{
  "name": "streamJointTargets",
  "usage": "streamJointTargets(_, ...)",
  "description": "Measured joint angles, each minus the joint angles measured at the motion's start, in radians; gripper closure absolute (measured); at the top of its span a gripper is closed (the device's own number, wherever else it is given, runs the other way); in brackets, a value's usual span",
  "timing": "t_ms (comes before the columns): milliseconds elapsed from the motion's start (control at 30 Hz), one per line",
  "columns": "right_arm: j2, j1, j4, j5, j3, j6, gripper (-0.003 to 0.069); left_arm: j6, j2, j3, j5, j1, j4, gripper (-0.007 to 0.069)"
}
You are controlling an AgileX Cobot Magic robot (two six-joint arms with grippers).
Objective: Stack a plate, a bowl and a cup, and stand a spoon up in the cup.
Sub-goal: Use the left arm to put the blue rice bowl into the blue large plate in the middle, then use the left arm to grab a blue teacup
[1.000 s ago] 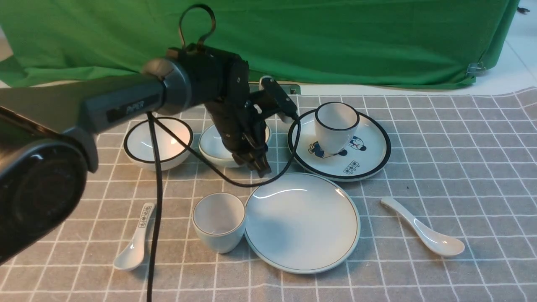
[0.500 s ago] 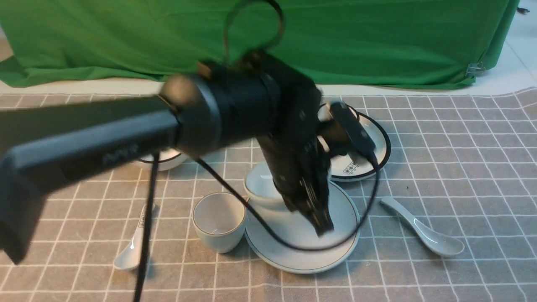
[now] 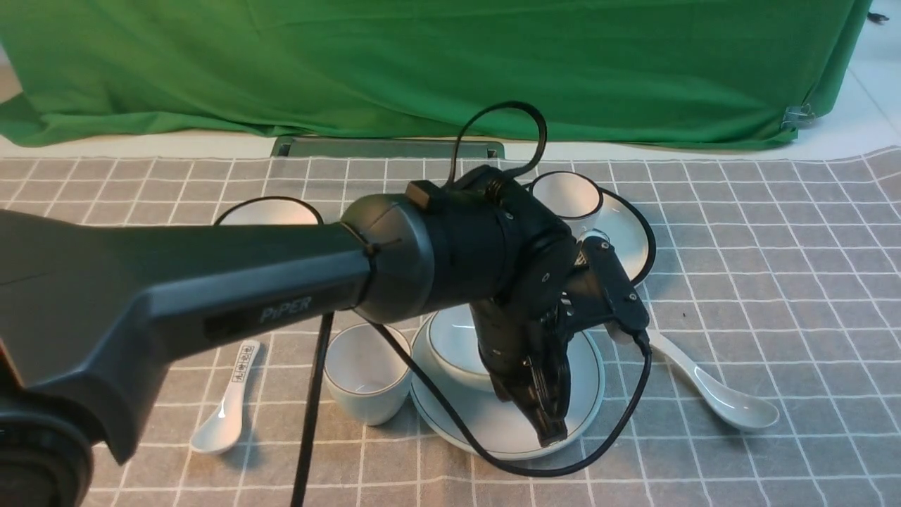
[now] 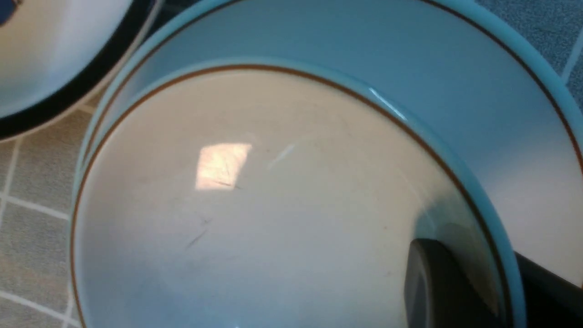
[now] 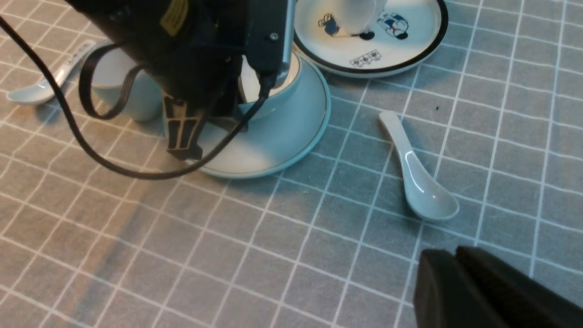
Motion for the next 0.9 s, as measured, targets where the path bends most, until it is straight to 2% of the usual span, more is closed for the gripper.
streamJointTargets(133,0.000,0.000,0.001,0.003,0.000,0.000,0.0589,0.000,0.009,0.000,0.036,0.000,-0.041,0.0431)
streamJointTargets(167,0.000,0.000,0.001,0.003,0.000,0.000,0.0589,0.000,0.010,0.000,0.037,0.000,-0.056,0.0367)
streamJointTargets(267,0.000,0.000,0.002,0.003,0.000,0.001,0.0589,0.000,0.007,0.000,0.048,0.000,-0.059,0.0249)
streamJointTargets(300,0.000,0.000,0.002,0.003,0.000,0.001,0.0589,0.000,0.007,0.000,0.050,0.000,-0.059,0.0249)
streamJointTargets(400,0.000,0.000,0.002,0.003,0.000,0.001,0.0589,-0.038,-0.049,0.001,0.110,0.000,-0.059,0.0147)
streamJointTargets(500,0.000,0.000,0.002,0.003,0.000,0.001,0.0585,-0.070,-0.161,0.003,0.188,0.005,-0.059,0.0127)
streamJointTargets(600,0.000,0.000,0.002,0.003,0.000,0.001,0.0580,-0.066,-0.257,0.024,0.275,0.026,-0.071,0.0141)
streamJointTargets(733,0.000,0.000,0.003,0.003,0.000,0.001,0.0572,0.039,-0.337,0.125,0.302,0.145,-0.138,0.0199)
streamJointTargets(900,0.000,0.000,0.003,0.004,0.000,0.001,0.0572,0.160,-0.299,0.198,0.259,0.253,-0.185,0.0221)
